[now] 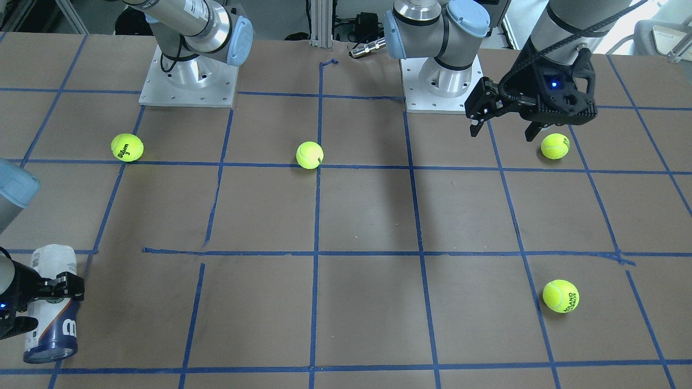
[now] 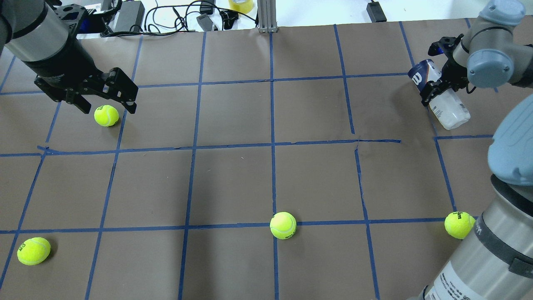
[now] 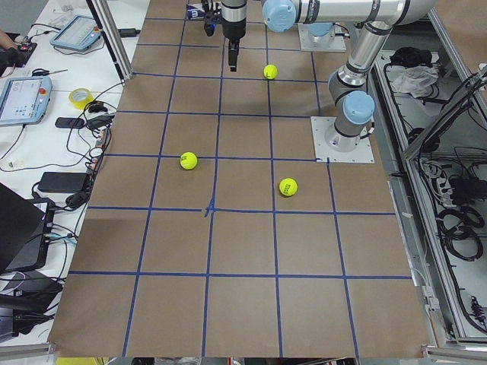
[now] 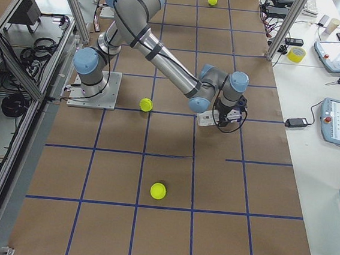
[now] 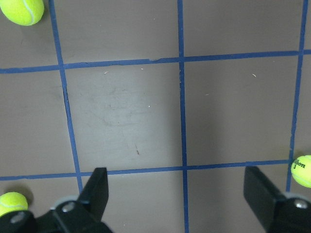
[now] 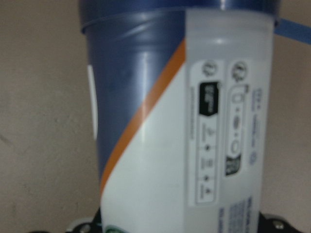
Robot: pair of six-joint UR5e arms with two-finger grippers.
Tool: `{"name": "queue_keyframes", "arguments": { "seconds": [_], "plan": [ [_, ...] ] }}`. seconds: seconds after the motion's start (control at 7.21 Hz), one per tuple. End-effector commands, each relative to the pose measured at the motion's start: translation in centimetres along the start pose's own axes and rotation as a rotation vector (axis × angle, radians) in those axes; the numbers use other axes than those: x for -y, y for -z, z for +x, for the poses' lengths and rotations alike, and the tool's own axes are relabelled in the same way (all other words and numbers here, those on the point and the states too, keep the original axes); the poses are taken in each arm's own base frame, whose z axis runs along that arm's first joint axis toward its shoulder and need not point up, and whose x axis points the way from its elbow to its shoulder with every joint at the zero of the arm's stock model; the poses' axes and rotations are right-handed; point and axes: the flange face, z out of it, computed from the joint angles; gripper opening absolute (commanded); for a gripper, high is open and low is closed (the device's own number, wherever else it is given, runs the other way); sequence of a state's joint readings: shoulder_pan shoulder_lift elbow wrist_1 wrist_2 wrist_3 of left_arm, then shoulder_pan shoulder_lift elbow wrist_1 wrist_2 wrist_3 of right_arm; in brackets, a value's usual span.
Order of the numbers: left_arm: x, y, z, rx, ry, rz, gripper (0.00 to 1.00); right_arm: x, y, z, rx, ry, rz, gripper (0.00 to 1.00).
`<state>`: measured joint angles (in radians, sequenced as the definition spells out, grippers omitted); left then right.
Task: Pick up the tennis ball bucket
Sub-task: 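Carry the can with the right gripper toward the table center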
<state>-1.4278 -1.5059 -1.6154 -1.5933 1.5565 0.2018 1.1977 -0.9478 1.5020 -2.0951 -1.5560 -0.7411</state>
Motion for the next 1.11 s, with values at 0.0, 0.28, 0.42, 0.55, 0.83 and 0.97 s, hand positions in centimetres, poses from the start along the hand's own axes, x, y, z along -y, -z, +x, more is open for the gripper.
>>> {"name": "queue_keyframes", "arguments": {
  "seconds": [0.0, 0.28, 0.42, 0.55, 0.83, 0.97],
  "plan": [
    [-0.1, 0.1, -1.7, 0.002, -0.009, -0.006, 1.0, 3.3, 3.8, -7.0, -0.022, 0.223, 0.055, 0.81],
    [0.0, 0.0, -3.5, -0.001, 0.026, -0.006, 1.0, 5.3, 5.7, -14.0, -0.049, 0.421, 0.066, 0.8],
    [0.1, -0.1, -3.9, -0.004, 0.036, -0.008, 1.0, 6.2, 6.2, -17.1, -0.048, 0.517, 0.077, 0.78],
    [0.2, -0.3, -4.2, -0.003, 0.041, -0.012, 1.0, 7.0, 6.2, -20.1, -0.057, 0.641, 0.083, 0.8],
    [0.2, -0.2, -4.8, -0.003, 0.053, -0.011, 1.0, 9.0, 6.9, -27.7, -0.081, 0.842, 0.11, 0.8],
    [0.2, -0.2, -4.8, -0.003, 0.053, -0.011, 1.0, 9.6, 6.9, -31.6, -0.102, 0.897, 0.132, 0.8]
  ]
}}
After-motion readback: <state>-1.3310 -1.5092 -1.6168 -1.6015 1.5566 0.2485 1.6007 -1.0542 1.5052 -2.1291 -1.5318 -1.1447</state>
